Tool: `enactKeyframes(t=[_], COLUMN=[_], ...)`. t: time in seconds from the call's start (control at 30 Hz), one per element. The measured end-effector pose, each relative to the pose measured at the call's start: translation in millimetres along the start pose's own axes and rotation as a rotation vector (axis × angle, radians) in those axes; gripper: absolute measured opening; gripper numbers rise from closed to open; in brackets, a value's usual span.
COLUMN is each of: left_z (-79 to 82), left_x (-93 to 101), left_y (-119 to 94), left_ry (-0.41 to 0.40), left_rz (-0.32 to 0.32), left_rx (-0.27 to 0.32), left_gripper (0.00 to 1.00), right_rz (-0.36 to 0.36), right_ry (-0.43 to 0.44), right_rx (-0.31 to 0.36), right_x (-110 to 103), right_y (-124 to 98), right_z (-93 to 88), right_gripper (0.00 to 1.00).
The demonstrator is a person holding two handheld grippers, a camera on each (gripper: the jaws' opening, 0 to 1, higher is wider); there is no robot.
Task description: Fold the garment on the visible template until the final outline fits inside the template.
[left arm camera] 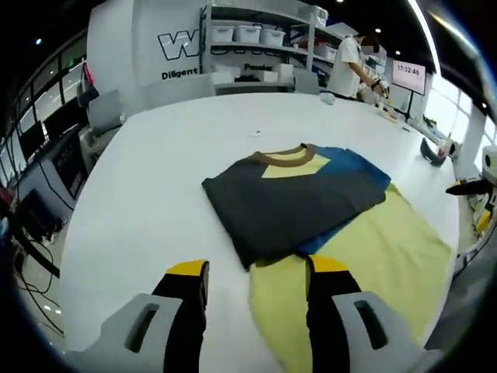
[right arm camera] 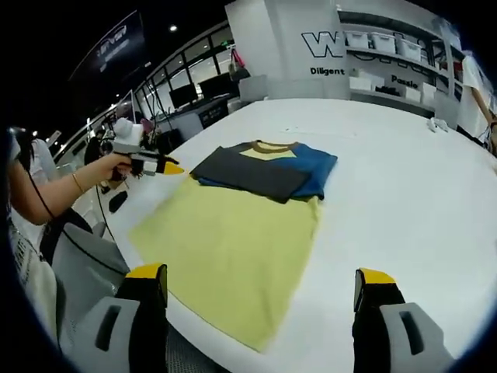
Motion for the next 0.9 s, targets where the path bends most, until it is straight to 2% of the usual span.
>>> enactKeyframes(t=[0.13, 0.2, 0.27, 0.4, 0.43, 0.5, 0.63, 0.9], left_z=[-0.8, -1.4, -1.9, -4.9, -6.4, -14.5, -17.4, -29.4], left_x=[2.3, 5.4, 8.1, 14.2, 17.1, 16.1, 15.3, 19.4], left_y=[-4, -9, -12, -17, -18, -20, -21, -32], left_ry=[0.000, 0.008, 0.014, 0.022, -0.003, 0.018, 0.028, -0.010], left_rz=[-0.006, -0.013, -0.019, -0.045, -0.064, -0.052, -0.046, -0.058], left_rx=[-0.003, 0.002, 0.005, 0.008, 0.020, -0.004, -0.015, -0.035], left_gripper=[0.69, 0.81, 0.86, 0.88, 0.88, 0.89, 0.88, 0.85], right_rz=[0.006, 0.011, 0.014, 0.017, 0.025, 0.025, 0.026, 0.041], right_ry=[0.002, 0.005, 0.006, 0.006, 0.006, -0.001, -0.001, 0.003], right_rx=[0.004, 0.004, 0.002, -0.001, -0.003, -0.002, -0.004, -0.032], right_x=[-2, -4, -5, -7, -9, -11, -12, -20], right_y=[1, 1, 1, 2, 4, 7, 8, 13], right_z=[0.9, 0.8, 0.6, -0.4, -1.2, -2.9, -3.9, -13.5], right_gripper=[0.99, 0.99, 0.99, 0.99, 0.99, 0.98, 0.96, 0.93])
Point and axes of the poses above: the point that each gripper's makers call its tool centre point, and the gripper's own axes: y roughly forward along the fingers, x roughly to its right, z roughly out of its top, the point moved 1 cm from there along -y, roughly backward along the fingers, and after that the axes turned 10 degrees about z, right-handed, at the moved point
